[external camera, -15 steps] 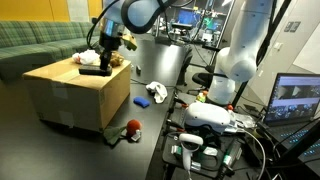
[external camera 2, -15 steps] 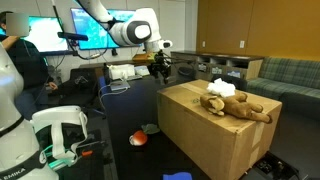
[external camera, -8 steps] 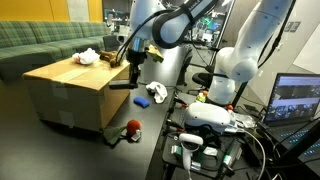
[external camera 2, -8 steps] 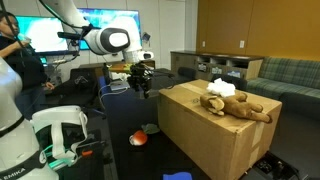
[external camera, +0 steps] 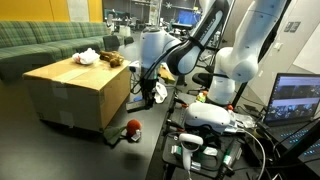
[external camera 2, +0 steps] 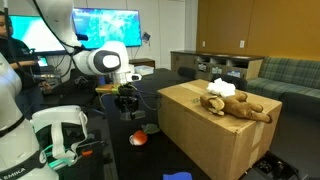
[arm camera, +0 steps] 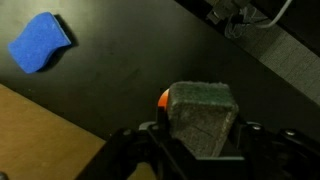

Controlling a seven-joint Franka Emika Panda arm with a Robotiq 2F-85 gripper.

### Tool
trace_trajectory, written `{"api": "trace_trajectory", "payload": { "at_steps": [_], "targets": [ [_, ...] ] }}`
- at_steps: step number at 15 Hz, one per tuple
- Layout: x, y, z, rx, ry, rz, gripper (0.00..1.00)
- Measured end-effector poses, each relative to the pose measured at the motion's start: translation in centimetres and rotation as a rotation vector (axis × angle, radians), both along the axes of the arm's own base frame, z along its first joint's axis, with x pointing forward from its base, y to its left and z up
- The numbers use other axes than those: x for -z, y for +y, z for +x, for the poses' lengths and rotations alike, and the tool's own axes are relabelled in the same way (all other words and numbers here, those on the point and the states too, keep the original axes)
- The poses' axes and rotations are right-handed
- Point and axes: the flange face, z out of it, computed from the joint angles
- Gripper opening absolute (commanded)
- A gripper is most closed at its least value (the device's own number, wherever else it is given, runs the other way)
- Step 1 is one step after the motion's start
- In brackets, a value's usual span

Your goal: Swap the things on the box with the things on the table

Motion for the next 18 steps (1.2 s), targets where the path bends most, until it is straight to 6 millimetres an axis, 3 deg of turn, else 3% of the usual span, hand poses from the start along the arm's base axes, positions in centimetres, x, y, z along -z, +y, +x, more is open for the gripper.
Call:
{"api": "trace_trajectory", "payload": {
  "at_steps": [5, 14, 16, 18],
  "targets": [
    [5.4, 0.7, -1.1, -0.015, -0.033, -0.066, 0.34],
    [10.6, -4.4, 2.4, 0.149, -0.100, -0.146, 0.34],
    [11.8, -5.1, 3.3, 0.184, -0.104, -0.151, 0.86],
    [13.0, -5.5, 4.1, 0.214, -0.103, -0.148, 0.90]
  ]
}}
